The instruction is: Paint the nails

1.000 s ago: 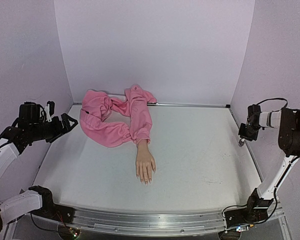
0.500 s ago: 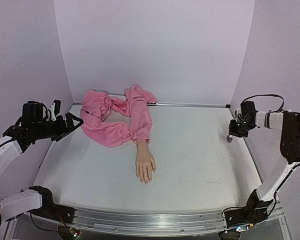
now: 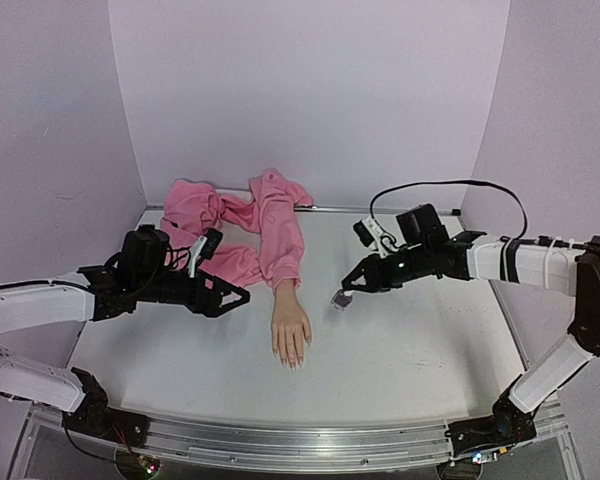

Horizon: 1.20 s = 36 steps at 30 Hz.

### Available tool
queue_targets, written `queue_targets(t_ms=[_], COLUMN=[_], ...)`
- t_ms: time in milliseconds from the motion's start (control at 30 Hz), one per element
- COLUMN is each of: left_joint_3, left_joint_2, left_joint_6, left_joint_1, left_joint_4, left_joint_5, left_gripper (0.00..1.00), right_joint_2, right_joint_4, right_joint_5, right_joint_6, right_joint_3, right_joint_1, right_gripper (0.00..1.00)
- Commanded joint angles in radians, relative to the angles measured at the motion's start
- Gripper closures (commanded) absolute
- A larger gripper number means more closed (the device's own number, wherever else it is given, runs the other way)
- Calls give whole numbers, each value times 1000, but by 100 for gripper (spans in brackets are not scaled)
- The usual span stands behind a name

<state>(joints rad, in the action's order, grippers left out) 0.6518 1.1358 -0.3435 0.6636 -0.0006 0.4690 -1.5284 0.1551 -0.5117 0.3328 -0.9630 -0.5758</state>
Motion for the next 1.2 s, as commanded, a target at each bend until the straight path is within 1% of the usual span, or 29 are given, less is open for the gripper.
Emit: queue_targets(t_ms=[0,100,167,333,467,533,600,700,800,900,933,1000,1033,1100,1167], left_joint_3=[6,1,8,44,71,74,75,71,72,71,71,68,68,66,66], left_joint_2=[66,107,128,194,239,248,254,255,262,270,273,275,277,276,276], left_joint_6=[159,209,221,226,196,183,178,177,179,183,185,187,188,192,198], left_joint_1=[73,128,161,215,231,232,232,232,232,232,232,232,233,232,232], left_joint_4=[209,262,279,291,305,314,316,318,318,318,318,318,317,317,317], left_joint_5=[96,121,95,61,104,114,110,98,107,119,124,131,132,132,132], left_gripper=[13,14,16,17,20,25,32,40,50,51,47,36,35,36,42], right_joint_2=[-24,-42,-61,-118,-170,-185,-194,-201,-205,-202,-200,-195,-193,-190,-190], right_joint_4=[53,80,91,116,115,115,115,113,113,113,115,115,115,114,115], right_joint_5=[-125,-158,-170,-179,-182,-188,-190,-192,-192,-190,-189,-187,-185,-186,-188], right_joint_6=[46,77,96,123,118,114,112,108,105,106,107,107,107,106,106], right_joint_3=[-89,-124,-147,-207,-248,-261,-269,-272,-272,-270,-272,-272,-274,-276,-278], right_joint_1=[-121,-171,-200,-263,-294,-304,-314,-321,-323,-325,-325,-326,-326,-327,-327], right_gripper=[96,97,99,100,100,100,100,100,100,100,100,100,100,100,100])
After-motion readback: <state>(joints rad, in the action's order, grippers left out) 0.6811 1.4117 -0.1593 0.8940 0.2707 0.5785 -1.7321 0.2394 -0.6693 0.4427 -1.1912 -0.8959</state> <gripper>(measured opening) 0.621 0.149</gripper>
